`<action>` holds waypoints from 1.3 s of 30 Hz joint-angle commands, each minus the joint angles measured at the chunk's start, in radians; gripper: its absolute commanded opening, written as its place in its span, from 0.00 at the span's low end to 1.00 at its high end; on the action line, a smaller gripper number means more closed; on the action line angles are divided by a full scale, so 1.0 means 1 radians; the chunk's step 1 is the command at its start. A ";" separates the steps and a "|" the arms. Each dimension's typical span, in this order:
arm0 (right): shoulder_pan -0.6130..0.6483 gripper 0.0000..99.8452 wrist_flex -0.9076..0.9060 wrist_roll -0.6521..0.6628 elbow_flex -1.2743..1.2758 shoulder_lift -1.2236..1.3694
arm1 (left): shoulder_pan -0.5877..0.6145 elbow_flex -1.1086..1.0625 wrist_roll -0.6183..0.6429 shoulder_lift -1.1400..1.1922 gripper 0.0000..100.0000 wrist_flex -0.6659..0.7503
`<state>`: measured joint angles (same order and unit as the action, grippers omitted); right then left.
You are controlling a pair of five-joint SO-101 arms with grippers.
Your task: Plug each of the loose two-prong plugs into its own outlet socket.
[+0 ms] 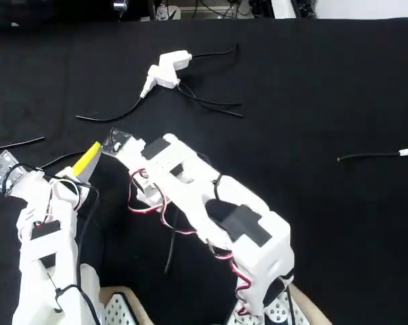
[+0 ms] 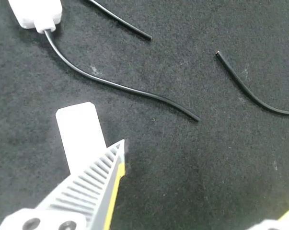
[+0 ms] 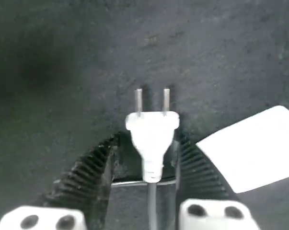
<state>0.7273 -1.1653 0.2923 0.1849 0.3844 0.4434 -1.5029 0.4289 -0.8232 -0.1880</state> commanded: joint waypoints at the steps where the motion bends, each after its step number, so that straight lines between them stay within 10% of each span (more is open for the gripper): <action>1: -0.015 0.05 -0.014 0.006 -0.047 0.016 | 0.012 0.010 -0.005 -0.009 0.54 0.015; 26: -0.012 0.15 0.011 0.002 -0.070 0.022 | 0.012 0.010 -0.005 -0.011 0.54 0.012; 39: -0.012 0.01 0.003 0.008 -0.071 0.013 | 0.010 0.010 -0.005 -0.011 0.54 0.014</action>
<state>0.7104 -1.1607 0.2908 0.1511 0.4089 0.4434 -1.5029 0.4289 -0.8232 -0.1880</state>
